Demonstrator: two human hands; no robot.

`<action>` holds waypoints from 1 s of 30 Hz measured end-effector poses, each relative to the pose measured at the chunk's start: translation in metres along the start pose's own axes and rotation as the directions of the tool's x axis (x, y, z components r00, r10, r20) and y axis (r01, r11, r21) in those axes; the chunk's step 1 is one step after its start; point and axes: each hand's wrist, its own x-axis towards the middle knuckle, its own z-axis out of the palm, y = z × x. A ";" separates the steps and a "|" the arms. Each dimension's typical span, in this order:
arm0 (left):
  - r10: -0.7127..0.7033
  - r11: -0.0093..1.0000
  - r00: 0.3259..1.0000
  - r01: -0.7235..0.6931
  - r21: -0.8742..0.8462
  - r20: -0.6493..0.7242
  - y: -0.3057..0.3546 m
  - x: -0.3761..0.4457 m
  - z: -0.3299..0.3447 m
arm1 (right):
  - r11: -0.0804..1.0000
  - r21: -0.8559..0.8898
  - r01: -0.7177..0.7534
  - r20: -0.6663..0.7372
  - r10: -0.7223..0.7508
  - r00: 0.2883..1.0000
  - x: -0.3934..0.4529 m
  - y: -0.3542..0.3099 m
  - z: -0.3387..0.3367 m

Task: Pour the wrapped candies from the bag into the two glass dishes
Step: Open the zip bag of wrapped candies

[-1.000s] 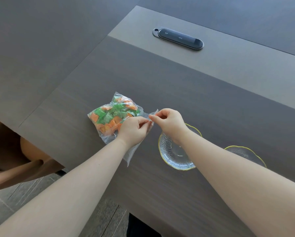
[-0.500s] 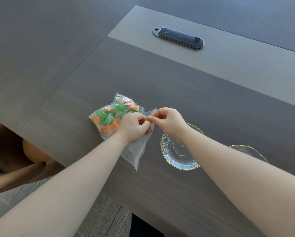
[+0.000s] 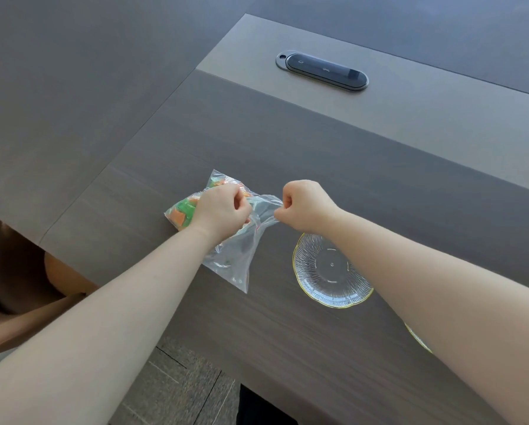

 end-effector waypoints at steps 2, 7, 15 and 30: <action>0.027 0.998 0.999 -0.029 0.056 0.026 0.007 0.005 -0.005 | 0.999 -0.004 -0.036 -0.051 0.035 0.998 0.004 -0.007 0.000; 0.120 0.957 0.992 -0.124 0.264 0.032 0.025 0.018 -0.018 | 0.979 -0.089 -0.186 -0.003 0.186 0.983 0.009 -0.015 -0.006; 0.175 0.843 0.982 -0.115 0.526 -0.067 0.030 0.036 -0.072 | 0.928 -0.174 -0.329 0.129 0.352 0.927 0.010 0.000 -0.035; 0.044 0.851 0.983 -0.130 -0.510 -0.177 0.126 0.012 -0.086 | -0.074 0.983 -0.167 0.173 0.083 0.981 0.005 0.041 -0.056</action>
